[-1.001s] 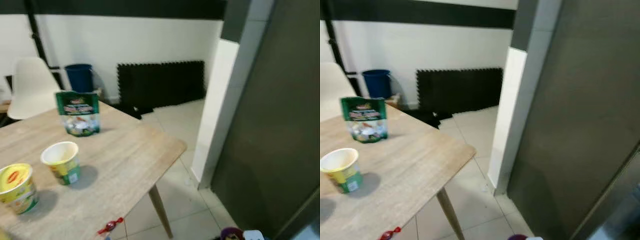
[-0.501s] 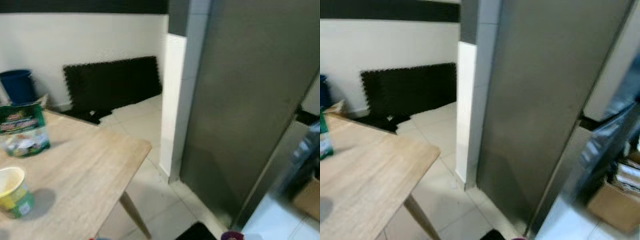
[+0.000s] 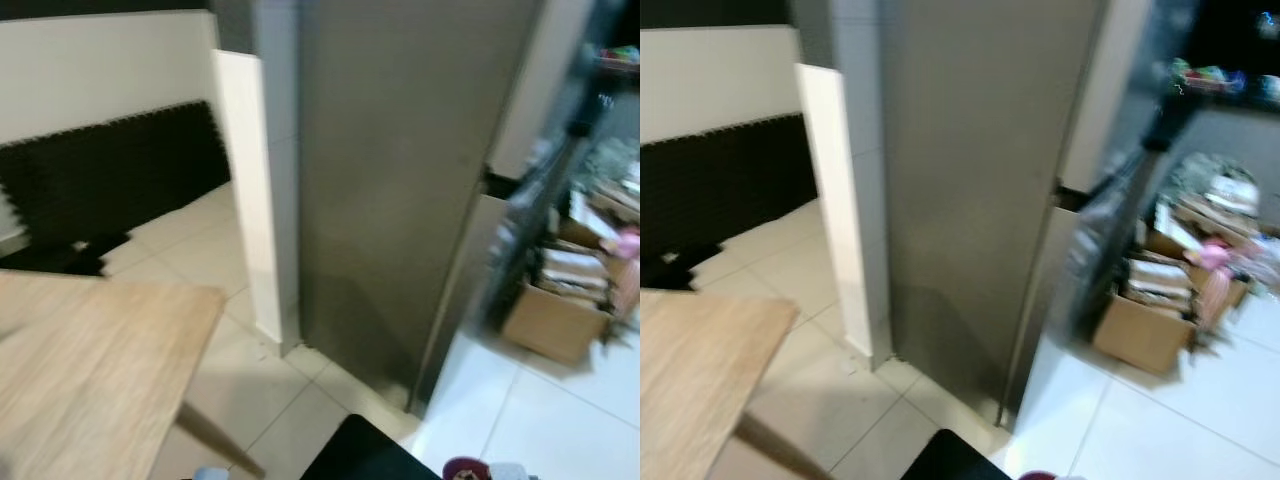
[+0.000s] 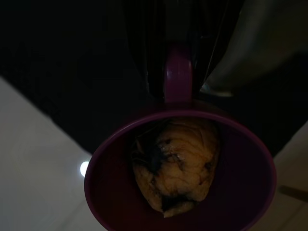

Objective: Restocking fridge

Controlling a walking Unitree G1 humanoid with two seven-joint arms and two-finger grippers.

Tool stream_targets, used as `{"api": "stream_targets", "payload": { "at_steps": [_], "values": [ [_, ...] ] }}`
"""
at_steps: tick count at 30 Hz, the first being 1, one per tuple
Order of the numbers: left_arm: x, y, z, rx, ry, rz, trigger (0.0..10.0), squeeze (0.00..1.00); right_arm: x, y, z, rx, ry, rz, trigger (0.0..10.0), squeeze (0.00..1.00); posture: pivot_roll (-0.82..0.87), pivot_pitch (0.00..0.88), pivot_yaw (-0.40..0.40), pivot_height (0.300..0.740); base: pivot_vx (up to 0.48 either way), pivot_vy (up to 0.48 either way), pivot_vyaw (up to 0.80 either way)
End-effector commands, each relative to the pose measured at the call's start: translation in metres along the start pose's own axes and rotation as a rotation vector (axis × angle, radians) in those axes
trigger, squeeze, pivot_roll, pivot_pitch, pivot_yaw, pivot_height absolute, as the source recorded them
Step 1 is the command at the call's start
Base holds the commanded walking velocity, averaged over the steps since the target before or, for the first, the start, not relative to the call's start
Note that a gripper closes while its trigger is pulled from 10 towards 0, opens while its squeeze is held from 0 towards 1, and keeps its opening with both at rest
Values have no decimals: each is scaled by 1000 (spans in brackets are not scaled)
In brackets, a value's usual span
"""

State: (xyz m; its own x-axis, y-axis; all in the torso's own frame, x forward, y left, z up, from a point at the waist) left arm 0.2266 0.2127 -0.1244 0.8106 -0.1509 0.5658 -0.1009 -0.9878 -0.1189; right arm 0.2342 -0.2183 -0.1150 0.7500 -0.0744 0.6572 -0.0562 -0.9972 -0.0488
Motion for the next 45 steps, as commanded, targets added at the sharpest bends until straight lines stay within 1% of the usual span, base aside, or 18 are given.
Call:
{"api": "stream_targets", "payload": {
  "at_steps": [1, 8, 16, 18, 24, 34, 45],
  "values": [
    [-3, 2, 0, -8, -10, 12, 10000, 0, 3, 5, -1, -14, 15, 19, 10000, 0, -53, 88, 5, 734, 0, 0, -788],
    [-1, 4, 0, -12, -5, 17, 10000, 0, -1, 9, -2, -22, 5, 20, 10000, 0, -56, 88, 1, 734, 0, 0, -788],
    [2, 4, 1, -9, 4, 14, 10000, 0, 1, 9, -2, -22, 12, 17, 10000, 0, -56, 86, -4, 734, 0, 0, -786],
    [3, 5, 1, -12, 10, 18, 10000, 0, 2, 9, -2, -20, 14, 4, 10000, 0, -56, 86, -4, 734, 0, 0, 0],
    [6, 9, 1, -31, 21, 1, 10000, 0, 2, 10, -2, -26, 15, 8, 10000, 0, -69, 85, -2, 734, 0, 0, 0],
    [11, 14, 1, -47, 47, 23, 10000, 0, 4, 12, -2, -31, 15, 7, 10000, 0, -72, 85, -4, 734, 0, 0, 0],
    [13, 15, 1, -49, 51, 17, 10000, 0, 5, 11, -1, -28, 20, 6, 10000, 0, -71, 85, -3, 734, 0, -345, 0]
  ]
}}
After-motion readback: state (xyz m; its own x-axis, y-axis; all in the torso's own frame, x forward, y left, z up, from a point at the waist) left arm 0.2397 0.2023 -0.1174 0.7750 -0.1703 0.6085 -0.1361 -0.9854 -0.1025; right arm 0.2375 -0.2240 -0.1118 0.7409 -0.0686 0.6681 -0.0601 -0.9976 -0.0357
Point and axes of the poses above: a point about 5 cm out from each wrist's last joint towards the gripper, its own z axis pointing out of the wrist towards the gripper, its own x axis along the axis of the wrist's last joint, y = z × x, the point moved 6 cm from there along z, pointing out of the wrist towards the gripper, and after that the axes turned 5 degrees about z, right-handed, at the moved point
